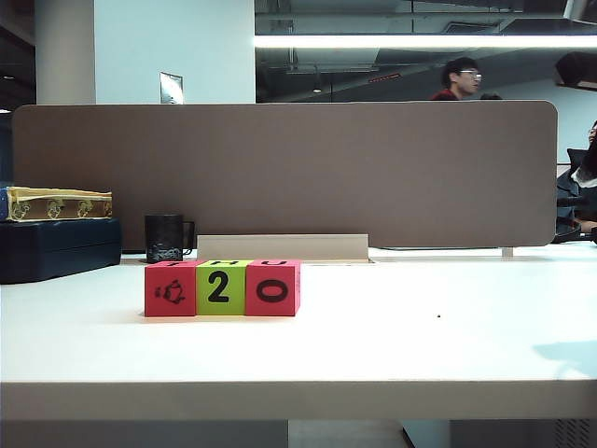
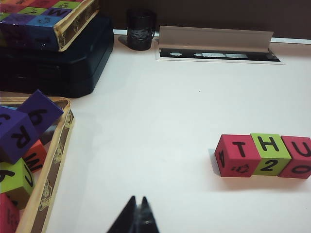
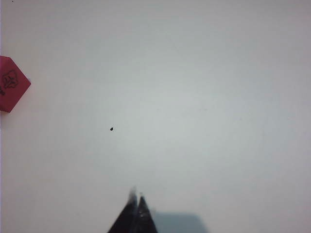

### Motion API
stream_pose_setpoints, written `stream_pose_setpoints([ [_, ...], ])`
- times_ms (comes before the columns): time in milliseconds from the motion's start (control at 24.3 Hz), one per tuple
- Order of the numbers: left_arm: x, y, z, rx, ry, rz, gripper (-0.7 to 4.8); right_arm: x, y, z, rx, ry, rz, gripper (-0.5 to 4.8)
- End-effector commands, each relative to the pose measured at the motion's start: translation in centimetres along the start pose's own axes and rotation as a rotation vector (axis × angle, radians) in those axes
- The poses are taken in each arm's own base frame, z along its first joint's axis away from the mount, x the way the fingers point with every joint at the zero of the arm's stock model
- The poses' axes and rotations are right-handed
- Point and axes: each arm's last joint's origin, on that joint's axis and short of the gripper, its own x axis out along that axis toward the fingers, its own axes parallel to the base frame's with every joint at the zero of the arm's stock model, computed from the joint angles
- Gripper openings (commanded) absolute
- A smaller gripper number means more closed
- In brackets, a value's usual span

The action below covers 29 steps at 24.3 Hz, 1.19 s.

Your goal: Select the appropriate blocks from the scattered letter blocks on the table and arrange them in a row to spell out "THU".

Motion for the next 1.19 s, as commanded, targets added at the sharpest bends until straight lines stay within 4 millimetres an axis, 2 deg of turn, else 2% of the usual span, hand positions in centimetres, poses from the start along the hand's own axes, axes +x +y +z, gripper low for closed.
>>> stream_pose_setpoints([
  [41, 0.0, 0.0, 0.2, 0.03, -0.013, 0.008, -0.05, -0.1, 0.0, 0.3, 0.008, -0.018, 0.003, -0.04],
  [124, -0.1, 0.0, 0.2, 0.056, -0.019, 0.01, -0.05, -0.1, 0.0, 0.3, 0.008, -0.018, 0.003, -0.04],
  [206, -0.1, 0.0, -0.7, 0.075, -0.039, 0.015, -0.05, -0.1, 0.0, 0.3, 0.008, -0.018, 0.003, -0.04],
  [371, 1.5, 0.3, -5.2, 0.052, -0.211, 0.024, -0.05, -0.1, 0.0, 0.3, 0.007, -0.017, 0.003, -0.04],
  [659, 4.0, 0.6, -8.4, -0.037, -0.198, 0.008, -0.05, -0.1, 0.0, 0.3, 0.008, -0.019, 0.001, -0.04],
  [823, 4.8, 0.8, -9.8, -0.063, -0.209, 0.014, -0.05, 0.0, 0.0, 0.2, 0.007, -0.015, 0.002, -0.04],
  [1070, 4.8, 1.0, -10.1, -0.068, -0.179, 0.097, -0.05, 0.0, 0.0, 0.2, 0.007, -0.015, 0.002, -0.04],
  [1194, 4.9, 0.9, -10.6, -0.046, -0.126, 0.085, -0.05, 0.0, 0.0, 0.2, 0.007, -0.014, 0.002, -0.04],
])
